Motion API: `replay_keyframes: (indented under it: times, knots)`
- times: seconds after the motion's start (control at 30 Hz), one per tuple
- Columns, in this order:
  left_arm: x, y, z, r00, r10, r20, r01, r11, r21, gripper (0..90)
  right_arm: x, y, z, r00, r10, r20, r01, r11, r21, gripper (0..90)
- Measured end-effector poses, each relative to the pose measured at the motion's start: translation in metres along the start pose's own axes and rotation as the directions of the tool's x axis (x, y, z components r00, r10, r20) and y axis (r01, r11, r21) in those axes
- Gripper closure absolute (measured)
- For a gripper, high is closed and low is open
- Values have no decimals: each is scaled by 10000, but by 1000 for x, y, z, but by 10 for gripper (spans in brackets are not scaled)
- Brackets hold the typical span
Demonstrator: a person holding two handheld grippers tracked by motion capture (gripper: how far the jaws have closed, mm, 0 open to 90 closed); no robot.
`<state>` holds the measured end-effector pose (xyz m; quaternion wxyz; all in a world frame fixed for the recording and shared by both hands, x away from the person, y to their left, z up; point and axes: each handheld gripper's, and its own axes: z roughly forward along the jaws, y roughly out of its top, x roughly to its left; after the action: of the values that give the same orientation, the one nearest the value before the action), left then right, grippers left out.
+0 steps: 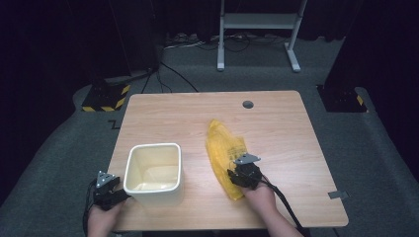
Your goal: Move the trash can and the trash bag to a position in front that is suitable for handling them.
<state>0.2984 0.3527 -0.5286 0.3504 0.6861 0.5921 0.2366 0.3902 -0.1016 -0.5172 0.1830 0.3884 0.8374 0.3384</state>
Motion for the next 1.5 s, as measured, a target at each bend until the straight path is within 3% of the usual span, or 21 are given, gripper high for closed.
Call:
replay_keyframes:
  times: [0.13,0.33,0.37,0.53,0.63,0.8,0.87,0.93,0.97,1.03,1.07,1.1,1.13,1.17,1.23,1.3,1.33,1.37,1.5]
  knots:
    - [0,0,0,10000,75,-28,-75,10000,35,313,-10,-9,-10,9995,119,303,-121,9999,60,530]
    - [0,0,0,9999,140,-44,-140,9999,56,310,-48,-37,-36,9911,907,976,-916,9958,42,530]
    - [-1,0,0,9999,154,-53,-154,9999,55,310,-60,-47,-44,9867,1181,1113,-1182,9930,-57,529]
    - [-2,0,0,9996,230,-137,-229,9997,83,309,-90,-72,-67,9710,1833,1535,-1816,9830,-255,528]
    - [-2,0,1,9996,253,-161,-252,9996,94,309,-109,-89,-82,9560,2206,1934,-2170,9754,-396,528]
    - [-2,0,1,9998,170,-140,-169,9998,72,305,-126,-103,-95,9383,2649,2223,-2606,9642,-490,526]
    - [-2,0,1,9998,119,-132,-118,9999,39,305,-127,-102,-98,9340,2582,2469,-2537,9660,-506,475]
    - [-2,0,0,9998,136,-133,-136,9999,45,307,-122,-98,-103,9343,2523,2520,-2393,9675,-812,462]
    - [-2,0,0,9998,175,-93,-174,9998,44,309,-114,-91,-107,9369,2337,2599,-2122,9712,-1084,455]
    - [-2,1,0,9997,152,-174,-152,9999,14,325,-93,-76,-111,9507,1848,2489,-1492,9766,-1552,445]
    - [-1,1,0,9999,-73,-113,71,9999,-133,319,-81,-68,-110,9565,1617,2429,-1204,9770,-1761,442]
    - [0,2,-1,9995,-320,-2,320,9991,-279,314,-68,-61,-108,9642,1517,2175,-1076,9735,-2017,439]
    - [0,5,-4,9996,-277,33,278,9980,-566,312,-58,-55,-104,9707,1483,1891,-1060,9704,-2169,436]
    - [0,7,-7,9998,-182,-44,179,9973,-713,312,-37,-44,-94,9813,1214,1492,-848,9693,-2307,432]
    - [-1,10,-12,9996,-270,5,269,9937,-1087,314,-12,-34,-81,9908,740,1133,-431,9661,-2546,441]
    - [-1,11,-15,9993,-329,186,350,9915,-1255,313,8,-25,-68,9958,377,836,-161,9693,-2454,441]
    - [-3,12,-14,9993,-258,259,289,9914,-1272,316,28,-16,-53,9992,69,398,27,9714,-2376,437]
    - [-4,12,-14,9992,-208,352,249,9921,-1226,316,28,-16,-53,9992,69,398,27,9714,-2376,437]
    - [-13,13,-7,9989,61,460,-18,9958,-914,332,52,-3,-36,9999,-153,32,156,9711,-2380,425]
